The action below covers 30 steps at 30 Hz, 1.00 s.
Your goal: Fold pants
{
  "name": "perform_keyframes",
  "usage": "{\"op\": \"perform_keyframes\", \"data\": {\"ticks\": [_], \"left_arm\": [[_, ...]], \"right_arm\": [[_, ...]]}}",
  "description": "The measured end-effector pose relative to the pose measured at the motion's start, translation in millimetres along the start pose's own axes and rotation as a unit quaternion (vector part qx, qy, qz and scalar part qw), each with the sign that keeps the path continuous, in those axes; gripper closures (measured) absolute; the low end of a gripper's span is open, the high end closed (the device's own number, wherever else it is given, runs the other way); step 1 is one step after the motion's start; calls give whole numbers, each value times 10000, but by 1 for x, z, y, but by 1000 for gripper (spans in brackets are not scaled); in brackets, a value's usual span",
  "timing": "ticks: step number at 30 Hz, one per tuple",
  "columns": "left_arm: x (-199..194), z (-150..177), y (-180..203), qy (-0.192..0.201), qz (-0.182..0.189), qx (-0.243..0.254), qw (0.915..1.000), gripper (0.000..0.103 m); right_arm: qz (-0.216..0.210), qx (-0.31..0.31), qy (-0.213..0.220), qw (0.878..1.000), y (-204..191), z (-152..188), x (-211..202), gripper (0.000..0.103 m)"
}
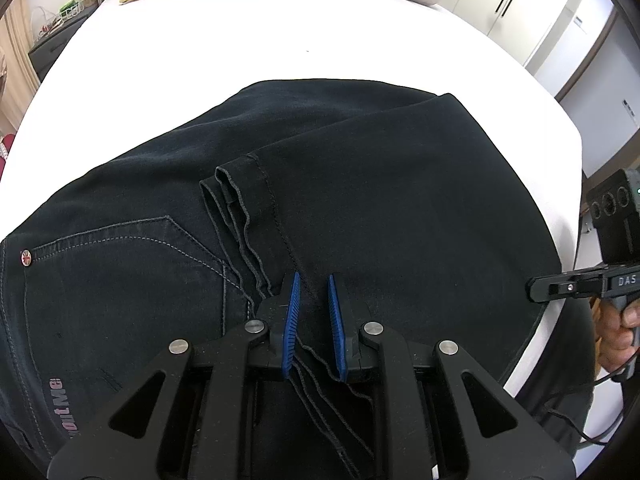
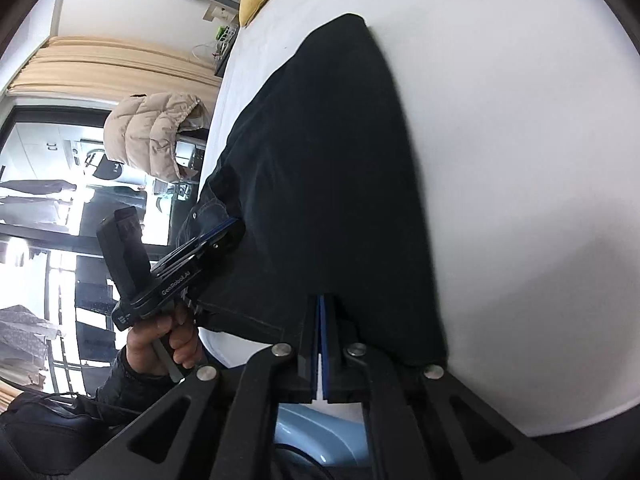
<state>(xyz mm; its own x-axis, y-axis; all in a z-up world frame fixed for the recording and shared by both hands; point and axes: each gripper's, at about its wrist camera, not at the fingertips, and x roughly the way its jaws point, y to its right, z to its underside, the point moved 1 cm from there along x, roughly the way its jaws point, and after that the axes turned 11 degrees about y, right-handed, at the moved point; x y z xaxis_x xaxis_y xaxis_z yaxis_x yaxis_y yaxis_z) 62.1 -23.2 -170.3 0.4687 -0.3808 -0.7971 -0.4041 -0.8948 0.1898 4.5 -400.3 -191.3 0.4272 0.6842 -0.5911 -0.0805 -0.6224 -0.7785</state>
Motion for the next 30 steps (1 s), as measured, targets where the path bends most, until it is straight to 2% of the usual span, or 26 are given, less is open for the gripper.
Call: {"op": "perform_keyframes", "data": {"ticks": [5,8,9,10,11,12,13,15,16,17,19,21,22,27,28,30], "left_arm": [[-3,1,1,40,-6,19,10000,88],[-17,2,-5,150,100,-239,9996,88],[-25,3,-9,198,111,-366,9991,88],[-35,5,-14,263,132,-472,9985,88],[-48,9,-21,378,166,-589,9974,88],[-62,14,-29,514,158,-707,9961,88],[-76,19,-38,622,125,-838,9945,88],[-111,34,-62,936,111,-1222,9880,85],[-126,41,-73,1071,57,-1383,9846,72],[-142,51,-87,1248,-27,-1612,9790,40],[-172,75,-117,1638,-189,-2233,9607,10],[-193,105,-149,1812,-369,-2950,9374,10],[-198,116,-161,1786,-349,-3222,9290,10],[-196,169,-202,1678,-15,-4688,8672,10],[-194,173,-204,1681,51,-4813,8603,10],[-188,173,-205,1688,219,-4947,8523,10]], "right_arm": [[-11,80,221,9997,0,1,0,103],[174,-81,431,9989,-11,3,-3,102],[269,-236,535,9979,-17,5,-6,98],[358,-447,659,9962,-28,7,-9,78],[349,-557,742,9951,-36,9,-11,52],[292,-634,841,9940,-45,10,-13,41],[231,-715,997,9922,-57,13,-16,32],[59,-894,1170,9891,-76,14,-17,32],[-56,-967,1204,9880,-85,14,-16,32],[-162,-972,1212,9877,-93,12,-13,32],[-441,-890,1161,9883,-104,7,-4,32],[-644,-854,1108,9881,-114,1,7,32],[-760,-834,1073,9878,-119,-1,14,32],[-1229,-774,829,9859,-144,-8,51,37],[-1235,-784,785,9861,-146,-9,56,38],[-1244,-810,678,9866,-152,-9,68,40]]}}
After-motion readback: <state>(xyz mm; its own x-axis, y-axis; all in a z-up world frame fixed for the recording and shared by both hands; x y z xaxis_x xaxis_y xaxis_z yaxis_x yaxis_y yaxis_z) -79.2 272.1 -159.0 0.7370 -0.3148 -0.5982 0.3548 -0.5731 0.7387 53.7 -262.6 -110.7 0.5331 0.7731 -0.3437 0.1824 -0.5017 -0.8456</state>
